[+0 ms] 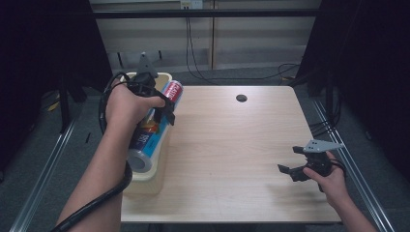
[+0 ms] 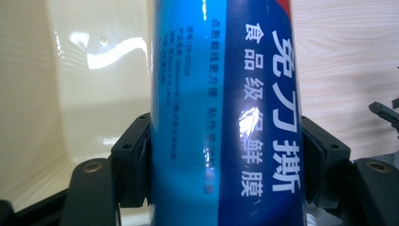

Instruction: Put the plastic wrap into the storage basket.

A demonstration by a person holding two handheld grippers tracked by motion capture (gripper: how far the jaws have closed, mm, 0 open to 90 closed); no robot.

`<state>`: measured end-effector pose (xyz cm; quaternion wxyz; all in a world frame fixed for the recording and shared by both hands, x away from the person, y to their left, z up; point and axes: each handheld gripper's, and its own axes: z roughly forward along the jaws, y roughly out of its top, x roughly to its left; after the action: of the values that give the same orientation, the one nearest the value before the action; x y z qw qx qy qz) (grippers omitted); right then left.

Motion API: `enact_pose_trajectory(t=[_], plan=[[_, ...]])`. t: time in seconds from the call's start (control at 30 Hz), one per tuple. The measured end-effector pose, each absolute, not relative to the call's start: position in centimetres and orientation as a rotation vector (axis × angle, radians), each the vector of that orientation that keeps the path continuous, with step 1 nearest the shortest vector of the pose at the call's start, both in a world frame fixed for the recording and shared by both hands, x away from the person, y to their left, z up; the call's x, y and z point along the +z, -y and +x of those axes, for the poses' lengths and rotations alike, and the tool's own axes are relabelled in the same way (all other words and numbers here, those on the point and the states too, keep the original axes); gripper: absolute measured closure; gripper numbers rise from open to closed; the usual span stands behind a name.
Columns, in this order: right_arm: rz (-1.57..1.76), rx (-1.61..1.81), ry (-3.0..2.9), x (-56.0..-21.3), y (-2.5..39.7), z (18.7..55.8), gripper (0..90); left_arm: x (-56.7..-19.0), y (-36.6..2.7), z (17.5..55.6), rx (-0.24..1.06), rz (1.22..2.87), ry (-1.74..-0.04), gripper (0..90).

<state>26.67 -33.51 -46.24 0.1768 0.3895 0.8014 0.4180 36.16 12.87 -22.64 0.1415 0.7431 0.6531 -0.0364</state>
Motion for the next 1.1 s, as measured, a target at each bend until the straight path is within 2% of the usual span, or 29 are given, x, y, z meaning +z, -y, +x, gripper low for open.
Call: enact_pose_trajectory(t=[1.1], plan=[[1.101, 1.166, -2.272, -46.4, 33.3, 26.8, 3.4, -22.6, -18.5, 34.5, -0.077, 2.088, -1.981, 32.3]])
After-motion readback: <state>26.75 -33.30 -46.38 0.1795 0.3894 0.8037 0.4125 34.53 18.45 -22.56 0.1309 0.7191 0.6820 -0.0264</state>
